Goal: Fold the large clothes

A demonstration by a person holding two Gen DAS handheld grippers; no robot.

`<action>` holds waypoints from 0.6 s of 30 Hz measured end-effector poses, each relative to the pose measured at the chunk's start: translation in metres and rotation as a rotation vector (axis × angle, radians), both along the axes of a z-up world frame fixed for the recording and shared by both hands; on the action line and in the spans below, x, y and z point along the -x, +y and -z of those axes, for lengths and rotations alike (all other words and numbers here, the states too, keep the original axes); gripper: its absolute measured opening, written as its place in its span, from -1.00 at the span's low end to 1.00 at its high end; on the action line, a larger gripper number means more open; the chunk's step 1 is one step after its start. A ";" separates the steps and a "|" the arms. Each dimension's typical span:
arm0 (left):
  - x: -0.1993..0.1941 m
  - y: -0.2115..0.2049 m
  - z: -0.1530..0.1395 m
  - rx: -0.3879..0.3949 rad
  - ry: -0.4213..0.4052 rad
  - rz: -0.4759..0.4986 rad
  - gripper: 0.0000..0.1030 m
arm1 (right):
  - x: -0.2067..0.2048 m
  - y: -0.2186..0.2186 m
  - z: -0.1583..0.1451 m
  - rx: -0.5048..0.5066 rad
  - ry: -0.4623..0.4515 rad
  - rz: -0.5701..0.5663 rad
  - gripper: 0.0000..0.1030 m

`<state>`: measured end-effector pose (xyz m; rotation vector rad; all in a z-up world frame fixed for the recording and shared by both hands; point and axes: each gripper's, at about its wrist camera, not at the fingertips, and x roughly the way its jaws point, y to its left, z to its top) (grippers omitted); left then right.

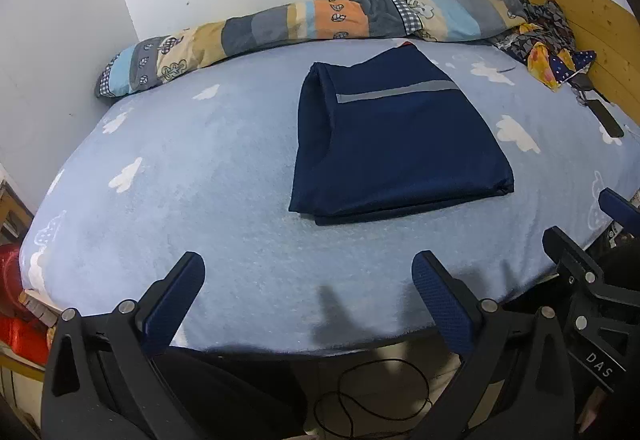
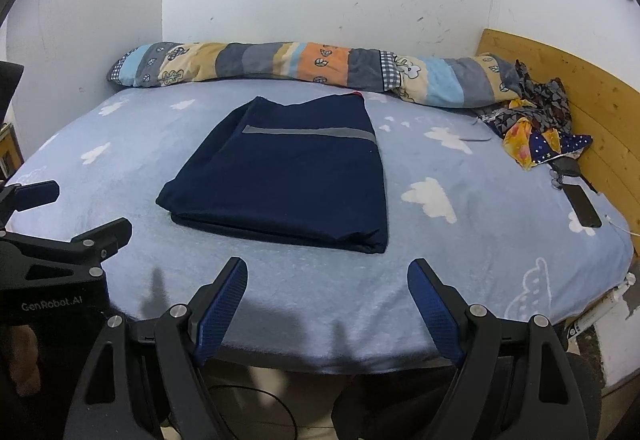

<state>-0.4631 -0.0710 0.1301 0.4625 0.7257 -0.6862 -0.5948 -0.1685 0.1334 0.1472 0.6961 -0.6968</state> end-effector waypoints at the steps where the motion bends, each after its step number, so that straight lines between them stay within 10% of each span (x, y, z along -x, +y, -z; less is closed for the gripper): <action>1: 0.000 0.000 0.000 -0.001 0.003 -0.001 1.00 | 0.001 -0.001 0.000 -0.003 -0.003 0.002 0.64; 18: 0.004 -0.001 0.001 -0.010 0.000 0.021 1.00 | 0.001 -0.004 0.002 -0.024 0.003 0.029 0.64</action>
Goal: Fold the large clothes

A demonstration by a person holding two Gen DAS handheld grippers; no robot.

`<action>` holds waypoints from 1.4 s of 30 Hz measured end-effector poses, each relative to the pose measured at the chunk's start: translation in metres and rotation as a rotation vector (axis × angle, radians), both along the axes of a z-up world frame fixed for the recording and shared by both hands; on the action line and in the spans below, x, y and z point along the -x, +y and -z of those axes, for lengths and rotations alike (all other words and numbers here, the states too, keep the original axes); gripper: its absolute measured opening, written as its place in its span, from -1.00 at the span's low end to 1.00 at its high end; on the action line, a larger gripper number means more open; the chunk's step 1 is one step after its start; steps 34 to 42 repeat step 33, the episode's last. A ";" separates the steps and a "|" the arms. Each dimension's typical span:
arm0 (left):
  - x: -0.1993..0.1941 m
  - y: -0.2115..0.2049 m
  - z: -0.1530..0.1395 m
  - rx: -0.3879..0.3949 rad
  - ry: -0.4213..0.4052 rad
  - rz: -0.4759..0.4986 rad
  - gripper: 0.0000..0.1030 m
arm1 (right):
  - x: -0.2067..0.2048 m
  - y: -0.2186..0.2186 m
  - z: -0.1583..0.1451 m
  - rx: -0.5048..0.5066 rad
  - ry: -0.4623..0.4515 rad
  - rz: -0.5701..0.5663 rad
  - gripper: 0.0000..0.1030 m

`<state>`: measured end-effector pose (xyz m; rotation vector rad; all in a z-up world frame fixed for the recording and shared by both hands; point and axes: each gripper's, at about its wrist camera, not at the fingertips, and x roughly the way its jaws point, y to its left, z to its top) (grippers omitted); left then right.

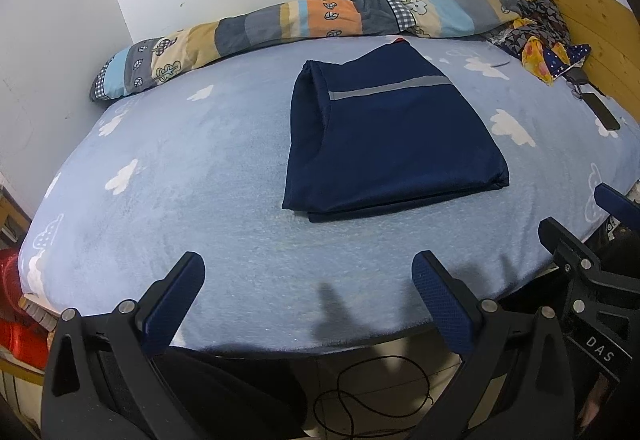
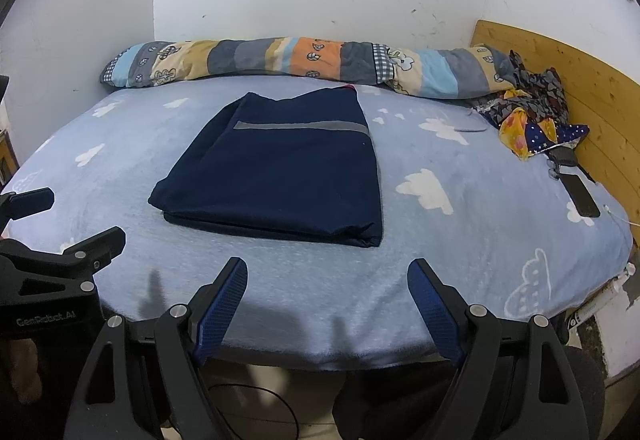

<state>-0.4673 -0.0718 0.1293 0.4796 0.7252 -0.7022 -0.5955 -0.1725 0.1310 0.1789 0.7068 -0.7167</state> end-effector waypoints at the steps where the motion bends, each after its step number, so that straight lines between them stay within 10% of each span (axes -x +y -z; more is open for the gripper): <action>1: 0.000 0.000 0.000 0.001 0.002 0.001 1.00 | 0.000 0.000 0.000 0.000 0.001 0.001 0.64; 42: 0.000 -0.003 0.006 -0.049 0.012 -0.010 1.00 | 0.002 0.001 0.000 0.004 0.003 0.015 0.64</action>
